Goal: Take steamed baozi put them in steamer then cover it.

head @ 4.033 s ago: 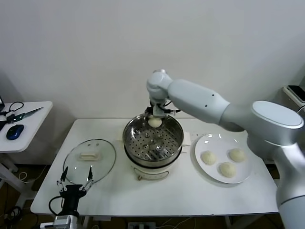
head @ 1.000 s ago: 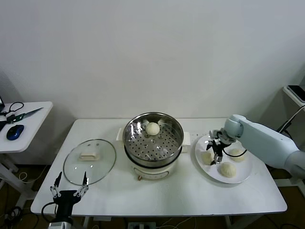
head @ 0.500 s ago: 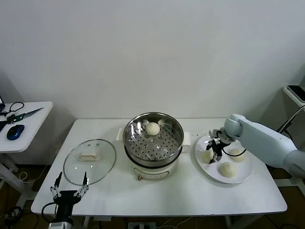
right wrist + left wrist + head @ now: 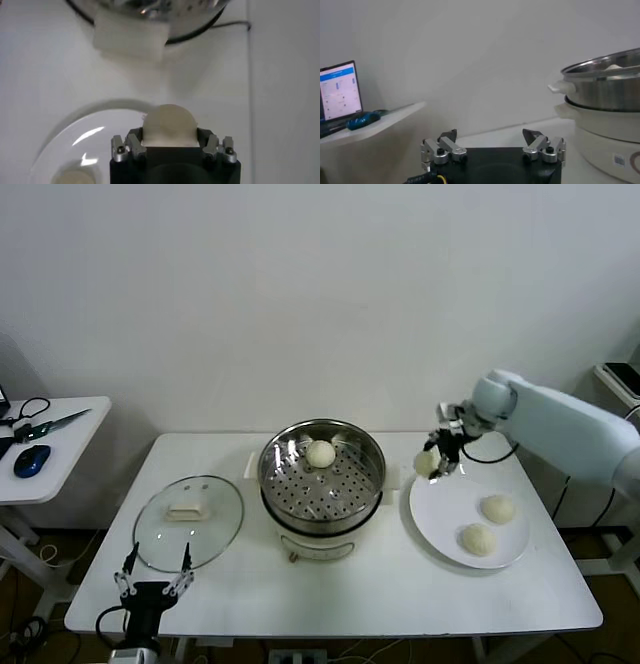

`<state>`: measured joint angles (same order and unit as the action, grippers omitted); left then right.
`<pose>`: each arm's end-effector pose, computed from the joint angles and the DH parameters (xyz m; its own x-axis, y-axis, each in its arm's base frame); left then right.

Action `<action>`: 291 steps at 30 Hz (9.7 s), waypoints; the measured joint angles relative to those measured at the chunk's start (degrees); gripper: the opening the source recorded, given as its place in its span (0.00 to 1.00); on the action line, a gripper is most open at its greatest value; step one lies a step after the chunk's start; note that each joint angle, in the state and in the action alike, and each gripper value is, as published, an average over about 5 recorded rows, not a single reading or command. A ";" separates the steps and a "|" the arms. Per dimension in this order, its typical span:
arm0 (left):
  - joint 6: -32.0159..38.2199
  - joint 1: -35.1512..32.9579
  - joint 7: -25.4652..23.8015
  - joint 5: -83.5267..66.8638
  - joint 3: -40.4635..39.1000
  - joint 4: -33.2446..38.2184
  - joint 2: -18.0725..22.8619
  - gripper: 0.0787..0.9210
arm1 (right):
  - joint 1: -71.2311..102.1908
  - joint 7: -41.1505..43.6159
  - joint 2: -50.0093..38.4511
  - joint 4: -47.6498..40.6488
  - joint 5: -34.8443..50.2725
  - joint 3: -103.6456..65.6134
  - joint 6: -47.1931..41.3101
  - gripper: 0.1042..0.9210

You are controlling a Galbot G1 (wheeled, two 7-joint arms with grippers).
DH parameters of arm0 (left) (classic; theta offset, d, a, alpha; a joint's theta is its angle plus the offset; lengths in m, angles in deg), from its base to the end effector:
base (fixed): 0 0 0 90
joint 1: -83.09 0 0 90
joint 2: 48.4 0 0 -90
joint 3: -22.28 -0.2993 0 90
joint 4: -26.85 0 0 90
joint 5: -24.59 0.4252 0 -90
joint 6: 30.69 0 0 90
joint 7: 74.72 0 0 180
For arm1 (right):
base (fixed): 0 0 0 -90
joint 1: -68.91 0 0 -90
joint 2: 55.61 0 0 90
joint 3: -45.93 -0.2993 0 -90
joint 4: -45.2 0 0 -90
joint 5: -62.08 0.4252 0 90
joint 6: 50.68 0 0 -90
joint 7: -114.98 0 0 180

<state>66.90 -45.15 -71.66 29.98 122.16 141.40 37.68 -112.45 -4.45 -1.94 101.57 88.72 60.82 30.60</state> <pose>0.2263 0.0746 -0.3284 -0.9857 -0.1479 0.0808 -0.1232 0.9595 0.2535 0.6355 -0.0412 -0.0759 -0.2322 -0.2869 0.9294 -0.9663 -0.0415 -0.2542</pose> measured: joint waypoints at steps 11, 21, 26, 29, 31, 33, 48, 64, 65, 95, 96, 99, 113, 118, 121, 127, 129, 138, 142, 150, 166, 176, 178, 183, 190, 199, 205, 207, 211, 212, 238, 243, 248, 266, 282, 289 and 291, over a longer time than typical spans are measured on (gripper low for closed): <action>-0.06 -0.03 -0.07 0.72 -1.28 0.81 0.19 0.88 | -9.73 -2.54 8.80 3.01 14.09 6.73 -4.02 0.73; 0.38 -0.57 -0.06 0.53 -1.17 0.34 0.03 0.88 | -8.38 -6.37 17.68 4.41 18.94 9.72 -7.11 0.72; 0.54 -0.69 -0.05 0.34 -0.98 0.22 -0.14 0.88 | -6.57 -7.65 21.24 4.27 19.96 11.42 -7.59 0.73; 0.60 -0.73 -0.04 0.27 -0.90 0.21 -0.18 0.88 | -5.46 -8.10 22.85 3.94 20.17 12.41 -7.72 0.73; 0.61 -0.72 -0.04 0.25 -0.89 0.21 -0.18 0.88 | -4.75 -8.30 23.59 3.73 20.19 12.96 -7.78 0.73; 0.62 -0.67 -0.03 0.24 -0.90 0.21 -0.16 0.88 | -4.02 -8.48 24.14 3.49 20.16 13.37 -7.82 0.73; 0.61 -0.39 -0.01 0.25 -0.94 -0.41 0.08 0.88 | -0.24 -9.26 26.68 1.06 19.38 13.97 -7.67 0.73; 0.48 -0.10 0.01 0.54 -0.94 -0.45 0.11 0.88 | -1.61 -8.32 24.94 2.36 18.27 12.62 -7.38 0.88; 0.43 -0.06 0.01 0.58 -0.94 -0.38 0.11 0.88 | -2.00 -8.12 24.45 2.79 18.19 12.50 -7.31 0.88; -0.97 0.41 0.00 2.30 -1.04 0.34 0.81 0.88 | -1.28 -0.51 -16.74 21.51 -5.32 5.35 -1.65 0.88; -0.98 0.34 0.00 2.39 -1.01 0.34 0.86 0.88 | -0.06 -0.42 -17.63 21.44 -6.49 4.70 -1.42 0.88; -1.02 0.15 0.01 2.61 -0.83 0.34 1.00 0.88 | 3.84 -0.15 -19.67 20.85 -9.81 2.45 -0.72 0.88; -1.35 0.06 0.16 3.55 -0.69 -0.62 1.65 0.88 | 19.33 0.09 -20.62 14.14 -19.93 -7.34 1.39 0.88; -1.48 0.24 0.17 3.74 -0.54 -0.88 1.66 0.88 | 22.46 0.04 -19.00 11.54 -21.51 -9.51 1.80 0.88; -1.53 0.30 0.18 3.98 -0.60 -1.03 1.69 0.88 | 23.78 0.02 -17.86 10.16 -22.11 -10.34 1.97 0.88; -1.57 0.45 0.19 4.47 -0.86 -1.23 1.84 0.88 | 25.18 0.04 -16.11 8.25 -22.89 -11.42 2.37 0.88; -1.57 0.46 0.19 4.59 -0.89 -1.24 1.88 0.88 | 25.38 0.08 -15.86 7.92 -23.04 -11.61 2.51 0.85; -1.55 0.33 0.22 4.72 -0.91 -1.22 1.98 0.88 | 25.41 0.50 -15.53 7.23 -23.14 -11.75 3.06 0.72; -1.54 0.35 0.23 4.73 -0.97 -1.22 1.99 0.88 | 24.73 0.62 -15.19 6.87 -22.97 -11.37 3.72 0.71; -1.60 0.31 0.21 4.80 -1.24 -0.88 1.79 0.88 | 17.90 2.12 -13.45 6.76 -24.85 -8.47 9.90 0.71; -2.08 0.51 0.18 5.60 -2.10 -0.66 1.69 0.88 | -5.93 4.54 -1.32 12.58 -32.65 1.72 33.21 0.71; -1.93 0.45 0.21 5.53 -1.93 -1.03 2.12 0.88 | -8.37 5.03 10.71 15.33 -34.83 2.14 38.35 0.72; -1.90 0.35 0.22 5.37 -1.79 -0.98 2.29 0.88 | -7.97 5.03 12.95 15.78 -35.30 2.46 38.86 0.72; -1.89 0.19 0.23 5.02 -1.50 -0.85 2.45 0.88 | -6.14 5.08 17.16 16.80 -36.42 3.32 39.70 0.72; -1.91 0.27 0.22 4.50 -1.04 -1.06 2.39 0.88 | -3.18 5.16 19.84 18.29 -37.31 4.65 40.42 0.72; -1.84 0.53 0.21 4.29 -1.00 -1.79 2.24 0.88 | -1.36 5.21 21.16 18.98 -37.46 5.79 40.75 0.74; -1.84 0.58 0.12 4.28 -1.00 -1.88 2.20 0.88 | -0.74 5.20 21.54 18.67 -37.46 6.01 40.76 0.85; -1.84 0.56 0.12 4.28 -1.00 -1.88 2.19 0.88 | -0.65 5.24 21.57 18.47 -37.54 5.92 40.90 0.87; -1.84 0.54 0.12 4.30 -1.00 -1.84 2.19 0.88 | -0.73 5.28 21.44 18.17 -37.77 5.43 41.26 0.88; -1.84 0.52 0.12 4.31 -1.01 -1.81 2.19 0.88 | -0.83 5.30 21.36 18.12 -37.76 5.26 41.30 0.88; -2.09 -0.16 0.07 4.95 -1.55 -0.13 0.89 0.88 | -7.17 -4.56 2.94 12.26 -13.20 5.42 7.17 0.88; -2.13 -0.06 0.06 5.23 -1.77 -0.05 0.98 0.88 | -4.55 -3.81 -3.03 10.91 -11.06 4.36 2.79 0.88; -2.24 -0.21 0.07 5.46 -1.64 -0.01 1.13 0.88 | 0.86 -1.81 -7.88 8.01 -13.30 0.54 2.06 0.88; -2.77 -0.58 0.22 7.18 -1.60 -0.24 1.98 0.88 | 23.17 2.90 -10.54 -7.13 -28.97 -19.76 8.89 0.88; -2.80 -0.83 0.32 8.04 -1.66 -0.51 2.27 0.88 | 29.63 3.56 -6.77 -16.03 -35.84 -28.76 12.00 0.88; -2.73 -1.05 0.33 8.09 -1.63 -0.50 2.28 0.88 | 30.31 4.00 -5.97 -18.19 -37.26 -30.31 12.76 0.87; -2.73 -1.06 0.33 8.11 -1.65 -0.48 2.28 0.88 | 30.37 4.11 -5.86 -18.60 -37.50 -30.54 12.86 0.84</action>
<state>64.17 -46.21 -71.33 38.09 120.51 140.92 39.97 -82.08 -0.34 -7.79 82.97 51.22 30.28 43.46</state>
